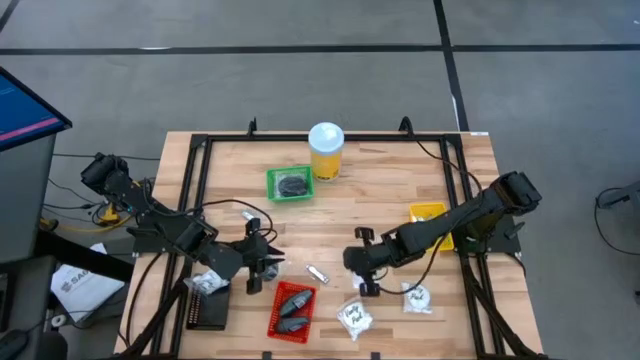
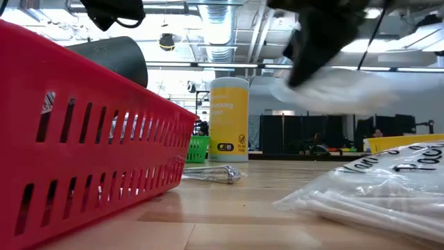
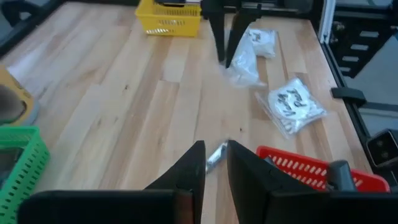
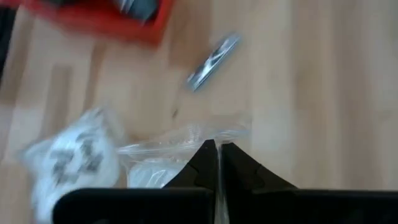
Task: Pick & Place Travel size toiletries
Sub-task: Put the white cotton pack into the black bin
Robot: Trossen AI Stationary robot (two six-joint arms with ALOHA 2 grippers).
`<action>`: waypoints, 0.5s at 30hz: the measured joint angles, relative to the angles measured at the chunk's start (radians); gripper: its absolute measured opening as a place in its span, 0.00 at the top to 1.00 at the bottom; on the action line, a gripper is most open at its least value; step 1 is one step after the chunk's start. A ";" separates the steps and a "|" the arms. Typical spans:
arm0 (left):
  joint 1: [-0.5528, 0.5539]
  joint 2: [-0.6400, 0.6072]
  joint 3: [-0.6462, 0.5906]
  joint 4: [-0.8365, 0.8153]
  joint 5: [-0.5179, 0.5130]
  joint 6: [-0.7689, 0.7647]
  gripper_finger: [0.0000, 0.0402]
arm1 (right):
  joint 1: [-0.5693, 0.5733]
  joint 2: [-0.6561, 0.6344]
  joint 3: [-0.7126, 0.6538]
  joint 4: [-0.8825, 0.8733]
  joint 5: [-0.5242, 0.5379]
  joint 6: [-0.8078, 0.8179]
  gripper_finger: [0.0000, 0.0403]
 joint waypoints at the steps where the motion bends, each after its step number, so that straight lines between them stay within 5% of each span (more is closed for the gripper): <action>1: 0.000 0.000 0.000 0.004 -0.011 0.000 0.86 | -0.004 0.000 0.014 0.000 0.030 -0.005 1.00; 15: 0.000 0.000 0.000 0.075 -0.174 0.007 0.86 | -0.023 -0.001 0.180 0.067 0.414 -0.089 1.00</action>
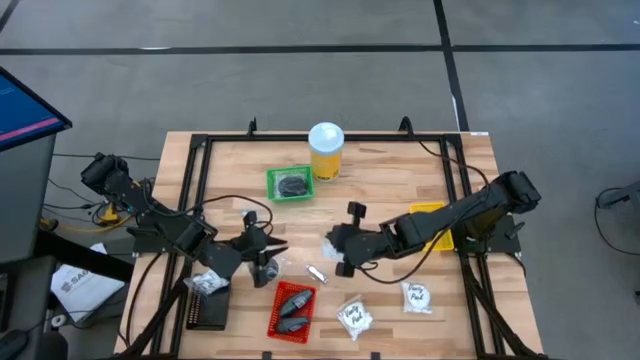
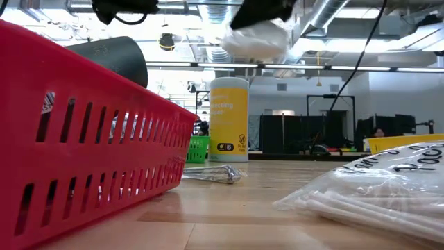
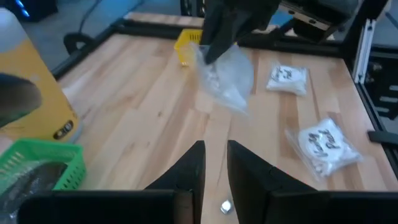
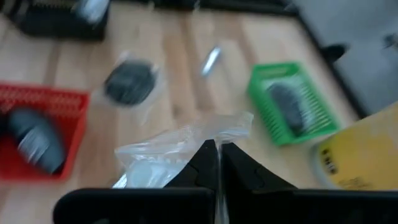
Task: Pick & Place Travel size toiletries
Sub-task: Put the white cotton pack into the black bin
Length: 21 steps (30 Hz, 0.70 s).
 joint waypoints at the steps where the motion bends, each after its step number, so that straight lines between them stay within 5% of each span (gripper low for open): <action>1: 0.000 0.000 0.000 0.015 -0.011 0.017 0.86 | 0.000 0.000 0.004 0.016 0.025 -0.009 1.00; 21: 0.114 0.000 0.000 0.140 -0.032 0.105 0.75 | -0.005 0.000 0.044 0.385 0.292 -0.262 1.00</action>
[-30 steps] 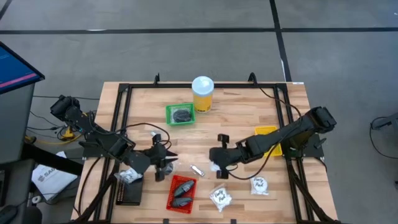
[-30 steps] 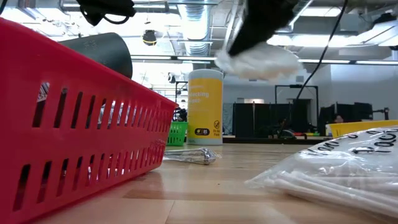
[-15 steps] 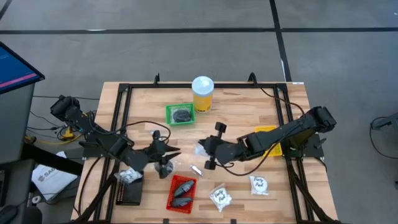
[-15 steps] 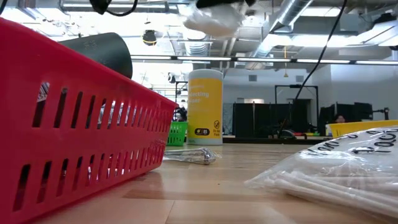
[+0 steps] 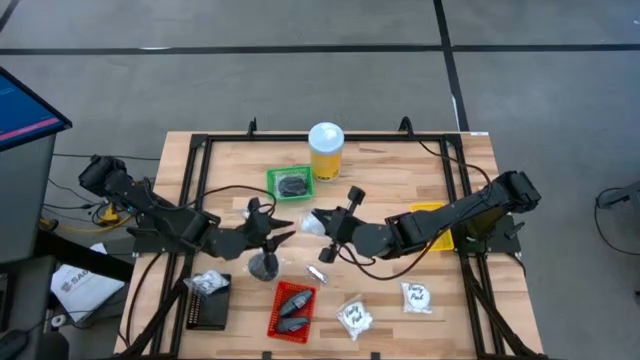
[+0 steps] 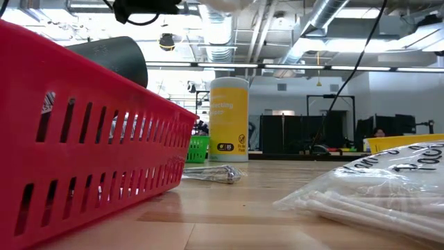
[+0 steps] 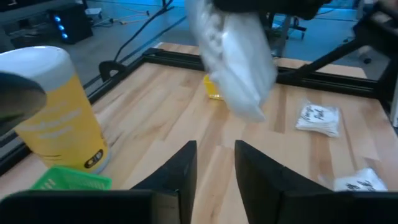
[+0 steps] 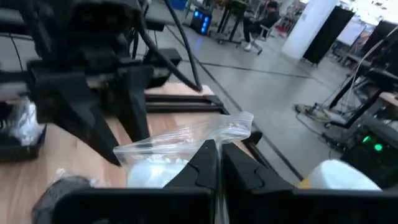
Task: Pick & Place Travel size toiletries
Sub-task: Put the white cotton pack into the black bin
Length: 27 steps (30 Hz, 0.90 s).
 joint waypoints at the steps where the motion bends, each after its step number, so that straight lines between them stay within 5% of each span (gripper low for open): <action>1: 0.004 0.000 0.000 0.001 0.000 0.001 0.74 | -0.002 0.000 0.000 0.010 0.001 -0.006 1.00; 17: 0.069 0.000 0.000 0.188 0.025 0.150 0.54 | -0.011 0.000 0.000 0.158 0.045 -0.111 1.00; 27: 0.120 0.000 0.000 0.269 0.145 0.202 0.51 | -0.014 0.000 0.000 0.156 0.045 -0.110 1.00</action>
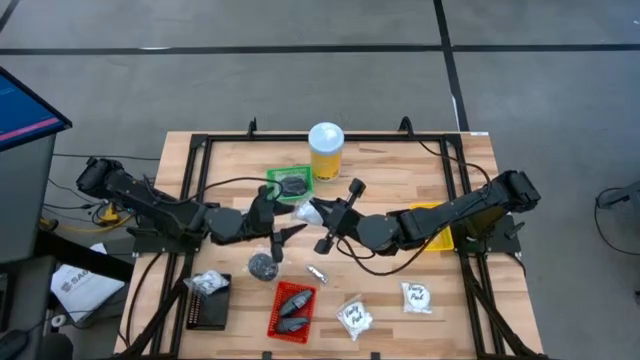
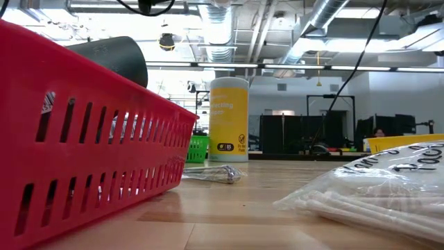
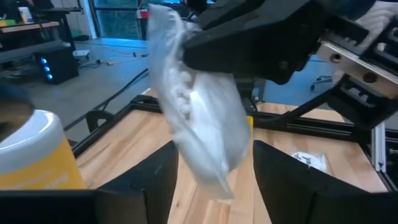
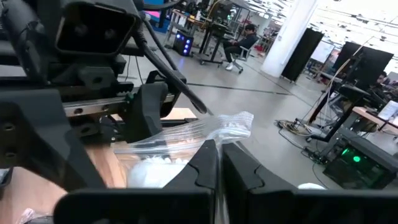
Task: Pick & Place Travel size toiletries
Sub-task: Put the white cotton pack into the black bin
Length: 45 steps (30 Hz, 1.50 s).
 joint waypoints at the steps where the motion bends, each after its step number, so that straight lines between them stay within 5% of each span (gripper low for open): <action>1: 0.003 0.000 0.000 0.000 0.001 0.000 0.52 | 0.000 0.000 0.000 0.000 0.000 0.000 1.00; 15: 0.006 0.000 0.000 -0.002 0.000 0.004 0.97 | 0.001 0.000 0.000 -0.019 -0.002 0.003 0.97; 30: -0.018 -0.002 0.000 -0.121 -0.001 -0.013 0.99 | 0.002 0.000 0.000 -0.106 -0.005 0.000 0.85; 45: -0.191 -0.223 0.000 -0.687 0.065 -0.333 0.99 | 0.009 0.000 0.000 -0.170 -0.005 0.011 0.73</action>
